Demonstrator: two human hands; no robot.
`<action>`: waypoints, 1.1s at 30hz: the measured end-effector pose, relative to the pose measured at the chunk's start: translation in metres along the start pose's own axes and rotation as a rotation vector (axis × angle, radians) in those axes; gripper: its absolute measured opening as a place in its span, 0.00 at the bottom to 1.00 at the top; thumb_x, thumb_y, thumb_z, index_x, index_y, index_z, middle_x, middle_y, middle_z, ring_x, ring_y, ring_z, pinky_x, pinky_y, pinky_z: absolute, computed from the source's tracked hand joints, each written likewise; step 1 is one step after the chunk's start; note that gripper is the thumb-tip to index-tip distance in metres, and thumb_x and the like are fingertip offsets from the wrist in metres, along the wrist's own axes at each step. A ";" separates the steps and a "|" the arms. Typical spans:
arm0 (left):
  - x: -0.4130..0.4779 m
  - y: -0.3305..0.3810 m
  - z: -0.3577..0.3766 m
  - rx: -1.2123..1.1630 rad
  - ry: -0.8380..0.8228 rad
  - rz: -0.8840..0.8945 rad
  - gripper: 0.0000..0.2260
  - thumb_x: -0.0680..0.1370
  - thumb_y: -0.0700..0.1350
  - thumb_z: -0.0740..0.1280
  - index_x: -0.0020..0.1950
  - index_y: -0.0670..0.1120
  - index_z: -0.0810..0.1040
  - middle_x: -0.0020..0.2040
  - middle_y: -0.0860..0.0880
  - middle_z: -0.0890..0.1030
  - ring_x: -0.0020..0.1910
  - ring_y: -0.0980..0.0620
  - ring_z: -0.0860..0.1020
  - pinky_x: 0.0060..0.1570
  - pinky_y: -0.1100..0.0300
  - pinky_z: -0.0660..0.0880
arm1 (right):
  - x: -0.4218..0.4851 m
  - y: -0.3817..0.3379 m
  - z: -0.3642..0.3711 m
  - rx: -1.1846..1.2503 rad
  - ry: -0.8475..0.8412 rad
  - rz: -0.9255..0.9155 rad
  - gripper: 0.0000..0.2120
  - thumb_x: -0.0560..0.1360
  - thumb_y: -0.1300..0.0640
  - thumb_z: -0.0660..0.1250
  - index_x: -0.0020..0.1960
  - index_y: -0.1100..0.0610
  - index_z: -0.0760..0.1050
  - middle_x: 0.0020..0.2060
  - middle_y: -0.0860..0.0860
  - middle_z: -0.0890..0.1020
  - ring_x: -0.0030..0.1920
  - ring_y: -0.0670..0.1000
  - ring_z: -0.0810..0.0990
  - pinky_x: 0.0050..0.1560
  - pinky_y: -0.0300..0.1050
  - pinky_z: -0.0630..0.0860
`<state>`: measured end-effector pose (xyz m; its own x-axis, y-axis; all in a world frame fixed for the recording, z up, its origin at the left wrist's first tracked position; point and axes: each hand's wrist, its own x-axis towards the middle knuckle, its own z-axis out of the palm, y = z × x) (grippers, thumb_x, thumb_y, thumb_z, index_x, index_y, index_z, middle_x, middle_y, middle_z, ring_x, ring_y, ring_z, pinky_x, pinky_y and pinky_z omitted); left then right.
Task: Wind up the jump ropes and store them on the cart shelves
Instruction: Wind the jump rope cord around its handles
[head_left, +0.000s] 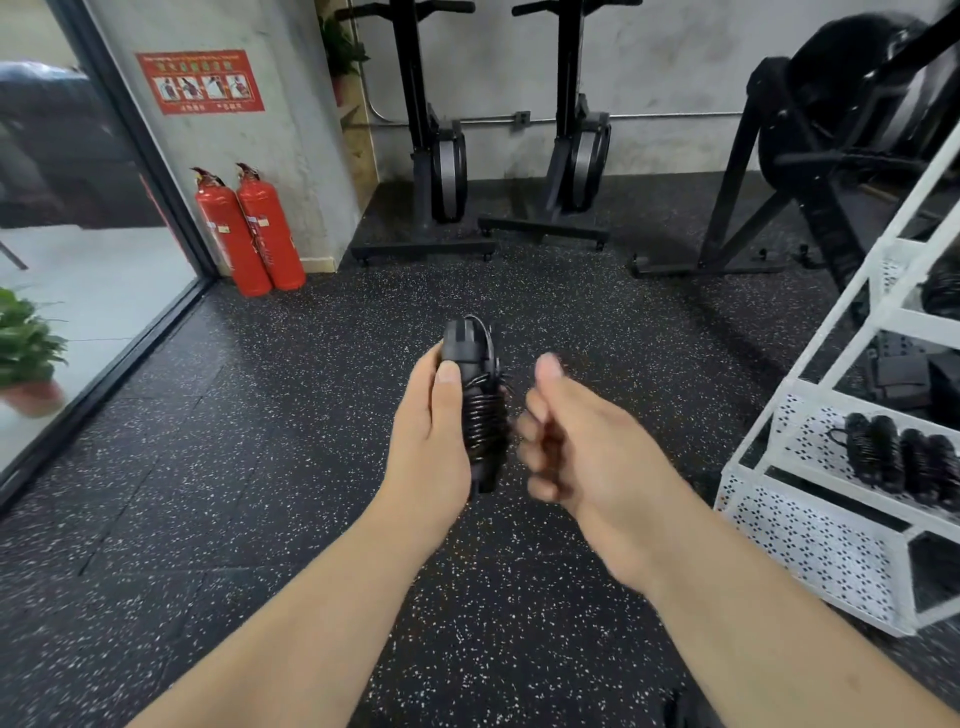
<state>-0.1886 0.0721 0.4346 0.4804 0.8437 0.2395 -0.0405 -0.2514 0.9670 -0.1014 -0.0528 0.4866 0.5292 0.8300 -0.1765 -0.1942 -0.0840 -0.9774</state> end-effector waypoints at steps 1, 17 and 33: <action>0.004 -0.003 -0.003 0.037 0.000 0.007 0.15 0.89 0.55 0.55 0.72 0.57 0.76 0.56 0.57 0.85 0.54 0.58 0.81 0.59 0.53 0.77 | -0.006 0.002 0.007 -0.202 -0.008 -0.074 0.22 0.84 0.37 0.61 0.43 0.54 0.71 0.35 0.48 0.74 0.36 0.46 0.70 0.38 0.41 0.69; -0.017 0.007 0.010 0.233 -0.350 0.035 0.29 0.85 0.60 0.64 0.84 0.62 0.60 0.75 0.64 0.72 0.72 0.67 0.70 0.77 0.56 0.67 | 0.026 0.019 -0.027 0.103 0.354 -0.060 0.11 0.86 0.43 0.63 0.56 0.42 0.84 0.45 0.45 0.87 0.46 0.49 0.82 0.49 0.51 0.80; -0.060 0.011 0.098 0.598 -0.350 0.222 0.38 0.74 0.59 0.70 0.81 0.49 0.63 0.65 0.51 0.71 0.65 0.50 0.69 0.68 0.49 0.72 | -0.012 0.034 -0.080 0.074 0.454 -0.036 0.18 0.86 0.42 0.62 0.55 0.52 0.86 0.48 0.47 0.90 0.55 0.48 0.86 0.58 0.49 0.79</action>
<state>-0.1316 -0.0277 0.4222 0.7729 0.5664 0.2862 0.2679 -0.7000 0.6620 -0.0482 -0.1097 0.4466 0.8417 0.5045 -0.1924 -0.2189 -0.0069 -0.9757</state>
